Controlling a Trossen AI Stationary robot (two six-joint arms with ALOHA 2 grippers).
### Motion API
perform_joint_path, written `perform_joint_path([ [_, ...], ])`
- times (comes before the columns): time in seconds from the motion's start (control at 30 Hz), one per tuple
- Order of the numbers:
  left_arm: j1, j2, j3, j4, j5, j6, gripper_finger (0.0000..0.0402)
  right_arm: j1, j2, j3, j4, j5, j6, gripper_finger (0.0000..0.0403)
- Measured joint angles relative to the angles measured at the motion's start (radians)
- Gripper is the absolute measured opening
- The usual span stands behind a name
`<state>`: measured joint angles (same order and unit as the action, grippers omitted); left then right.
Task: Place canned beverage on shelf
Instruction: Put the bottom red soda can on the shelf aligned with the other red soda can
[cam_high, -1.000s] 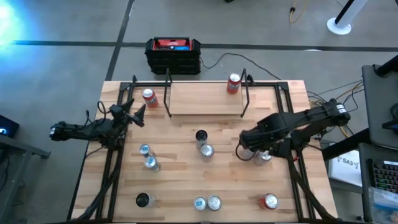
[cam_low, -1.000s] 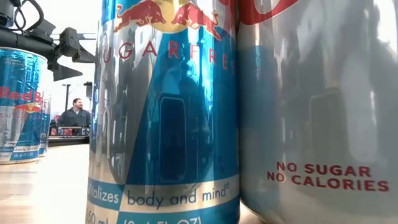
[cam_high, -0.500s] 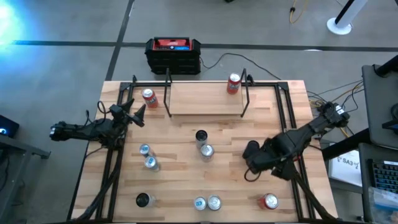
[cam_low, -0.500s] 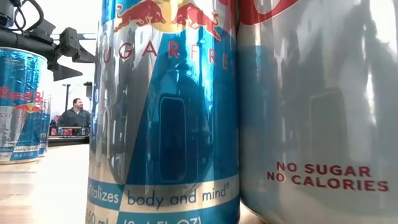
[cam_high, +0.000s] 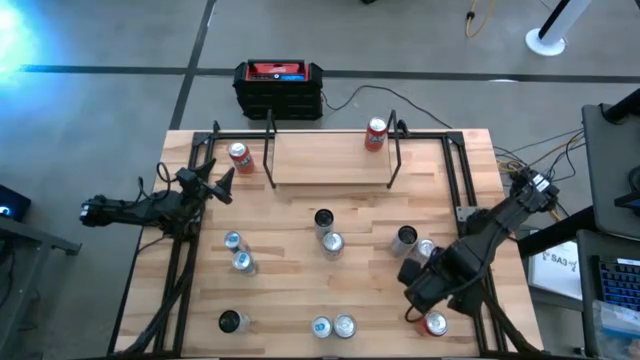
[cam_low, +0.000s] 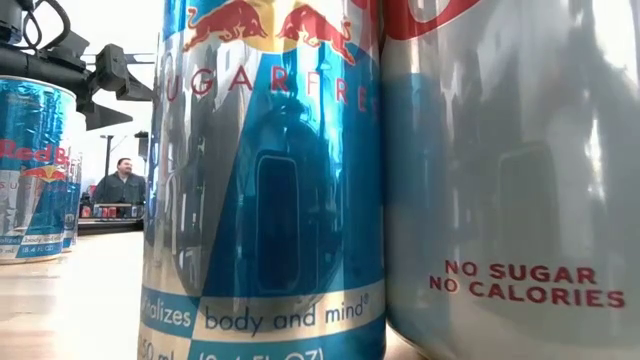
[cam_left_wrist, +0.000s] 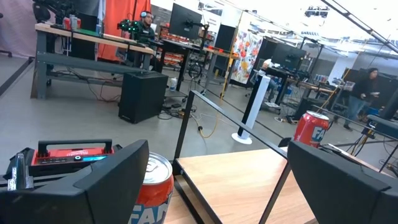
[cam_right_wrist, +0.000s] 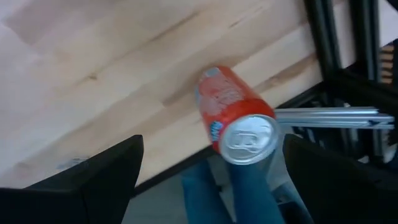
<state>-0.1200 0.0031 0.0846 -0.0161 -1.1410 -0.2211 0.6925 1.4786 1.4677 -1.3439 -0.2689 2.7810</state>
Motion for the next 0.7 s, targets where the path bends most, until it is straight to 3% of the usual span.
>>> perform_joint_path([
  [0.37,0.000,0.000,0.000,0.000,0.000,0.000,0.0368,0.135,0.017,-0.002,0.052,0.001,-0.045,0.0368],
  [0.7,0.000,0.000,0.000,0.000,0.000,0.000,0.0368,0.147,0.044,-0.033,0.099,0.005,-0.203,0.0368],
])
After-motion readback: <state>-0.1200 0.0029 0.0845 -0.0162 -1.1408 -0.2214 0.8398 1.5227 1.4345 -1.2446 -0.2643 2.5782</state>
